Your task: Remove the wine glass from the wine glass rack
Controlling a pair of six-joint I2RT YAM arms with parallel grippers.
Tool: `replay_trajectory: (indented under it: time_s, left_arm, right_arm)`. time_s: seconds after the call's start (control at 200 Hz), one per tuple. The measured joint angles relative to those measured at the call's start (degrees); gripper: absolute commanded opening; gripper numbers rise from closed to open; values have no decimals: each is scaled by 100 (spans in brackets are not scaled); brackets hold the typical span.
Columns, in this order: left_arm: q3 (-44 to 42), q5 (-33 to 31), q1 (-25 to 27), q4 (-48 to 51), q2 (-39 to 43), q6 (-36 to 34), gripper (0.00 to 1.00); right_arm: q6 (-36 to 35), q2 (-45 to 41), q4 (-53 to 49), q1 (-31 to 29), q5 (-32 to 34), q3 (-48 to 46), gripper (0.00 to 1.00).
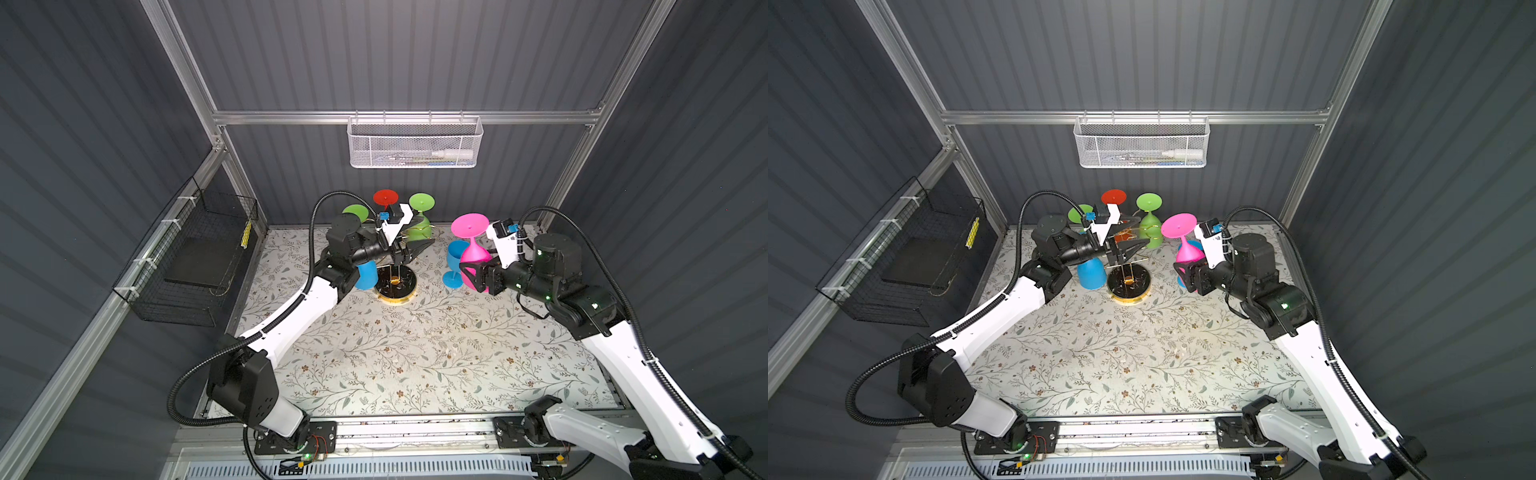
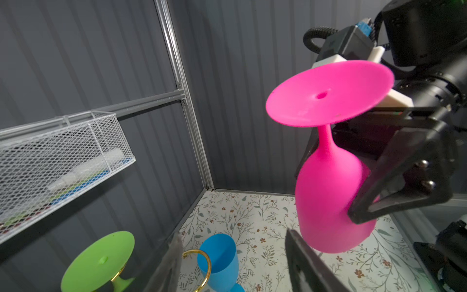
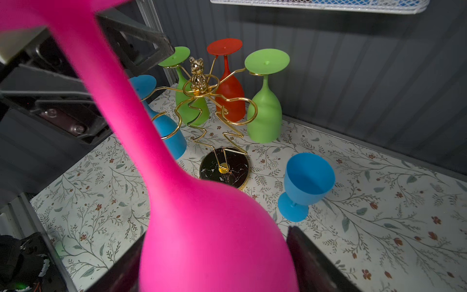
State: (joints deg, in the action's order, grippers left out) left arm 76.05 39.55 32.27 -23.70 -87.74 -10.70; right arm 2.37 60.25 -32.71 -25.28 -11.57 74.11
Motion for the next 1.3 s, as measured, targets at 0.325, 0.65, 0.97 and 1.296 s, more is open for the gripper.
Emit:
replay_trajectory:
  time_s: [0.325,0.65,0.97,1.296]
  left_arm:
    - [181,70,120,-221,-326,-1165,60]
    - [623,162,221,-232,-442,-1443,61]
    - [811,232,334,35,-568,-1884,61]
    - [841,122,400,229,-643,-2186,41]
  right_arm:
    - [221,404,-444,0,52,278,44]
    - [382,778,-507,0,-11,376,44]
    - [468,848,-503,-42,-133,446,43]
    - [511,925,-503,-131,-214,448,43]
